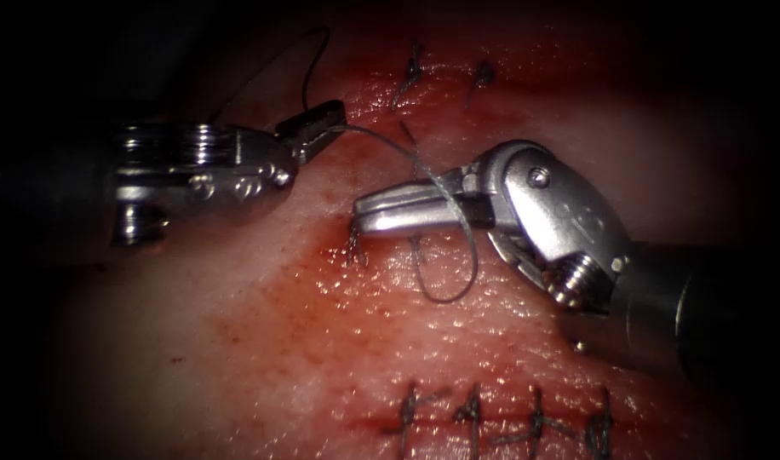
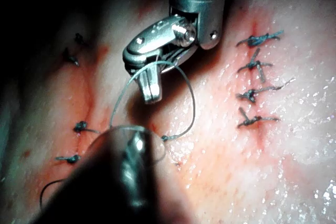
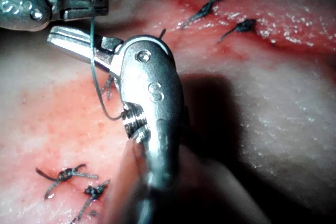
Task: Wound Closure
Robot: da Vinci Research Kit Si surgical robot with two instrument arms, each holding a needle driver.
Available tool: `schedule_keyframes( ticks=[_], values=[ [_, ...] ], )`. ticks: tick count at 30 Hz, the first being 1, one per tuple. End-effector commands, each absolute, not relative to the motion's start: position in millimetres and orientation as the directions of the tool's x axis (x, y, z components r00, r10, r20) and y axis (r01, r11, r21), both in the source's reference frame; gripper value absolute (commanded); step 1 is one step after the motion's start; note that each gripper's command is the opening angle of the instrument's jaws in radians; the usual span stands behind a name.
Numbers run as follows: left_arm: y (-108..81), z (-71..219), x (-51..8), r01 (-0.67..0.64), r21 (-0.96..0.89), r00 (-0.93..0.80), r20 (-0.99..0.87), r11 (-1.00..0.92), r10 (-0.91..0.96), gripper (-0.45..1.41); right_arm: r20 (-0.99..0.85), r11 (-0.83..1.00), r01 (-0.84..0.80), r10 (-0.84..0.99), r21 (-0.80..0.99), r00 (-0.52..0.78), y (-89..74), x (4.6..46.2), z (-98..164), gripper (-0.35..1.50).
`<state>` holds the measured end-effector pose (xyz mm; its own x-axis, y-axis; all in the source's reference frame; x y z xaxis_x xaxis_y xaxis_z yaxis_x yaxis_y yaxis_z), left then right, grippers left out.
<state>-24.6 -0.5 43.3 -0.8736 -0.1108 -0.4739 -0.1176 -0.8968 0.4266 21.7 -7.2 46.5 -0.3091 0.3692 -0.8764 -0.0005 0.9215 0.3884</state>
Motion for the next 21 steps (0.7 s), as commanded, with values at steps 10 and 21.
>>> schedule_keyframes(
  ticks=[10, 21],
  values=[
    [-6.1, 45.9, -27.7, -0.150, 0.412, -0.873, -0.481, -0.899, -0.075, -0.45, -0.751, 0.618, -0.436, 0.599, 0.654, -0.277, -7.7, 23.1, 47.3, -0.35],
    [-9.4, 46.4, -28.2, -0.154, 0.409, -0.879, -0.472, -0.900, -0.064, -0.45, -0.561, 0.256, -0.654, 0.768, 0.712, -0.309, -8.0, 20.6, 49.1, 0.59]
  ],
)
